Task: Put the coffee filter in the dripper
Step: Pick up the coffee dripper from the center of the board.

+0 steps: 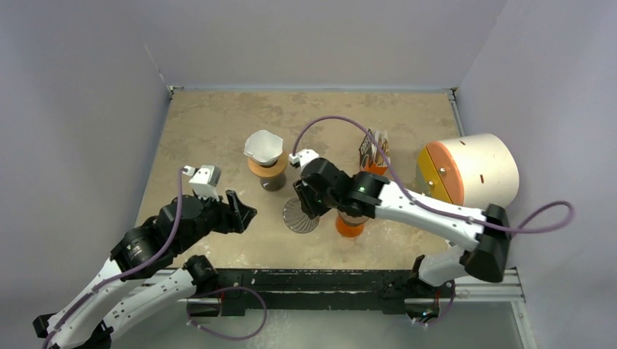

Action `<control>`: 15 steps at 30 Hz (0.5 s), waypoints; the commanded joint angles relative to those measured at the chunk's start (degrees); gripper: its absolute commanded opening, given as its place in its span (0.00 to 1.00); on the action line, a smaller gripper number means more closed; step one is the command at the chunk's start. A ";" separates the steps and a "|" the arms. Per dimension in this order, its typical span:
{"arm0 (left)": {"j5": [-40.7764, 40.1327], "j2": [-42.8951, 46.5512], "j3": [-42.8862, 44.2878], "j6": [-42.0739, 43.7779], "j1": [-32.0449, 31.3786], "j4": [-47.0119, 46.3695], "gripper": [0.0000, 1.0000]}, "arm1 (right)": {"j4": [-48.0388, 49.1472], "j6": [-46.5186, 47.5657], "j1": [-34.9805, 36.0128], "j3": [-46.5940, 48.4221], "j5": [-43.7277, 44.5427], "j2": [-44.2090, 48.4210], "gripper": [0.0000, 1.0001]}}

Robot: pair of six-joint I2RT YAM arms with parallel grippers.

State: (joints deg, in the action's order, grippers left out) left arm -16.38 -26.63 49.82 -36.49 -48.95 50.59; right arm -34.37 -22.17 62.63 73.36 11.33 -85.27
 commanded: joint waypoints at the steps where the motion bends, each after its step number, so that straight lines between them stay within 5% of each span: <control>1: 7.92 -0.70 -1.59 -9.25 -0.31 -3.34 0.68 | 5.01 -1.56 0.39 -3.33 -2.53 9.25 0.03; 7: 13.08 -1.14 -4.55 -17.84 -0.27 -9.57 0.70 | 13.73 -2.96 0.39 -10.05 -4.19 19.89 0.02; 15: 19.99 1.57 -15.43 -30.17 -0.27 -30.88 0.70 | 22.50 -5.17 0.39 -15.52 -6.97 29.28 0.02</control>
State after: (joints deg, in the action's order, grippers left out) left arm -1.13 -26.11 38.24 -58.19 -48.95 34.22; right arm -20.84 -25.17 62.63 58.96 6.39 -59.92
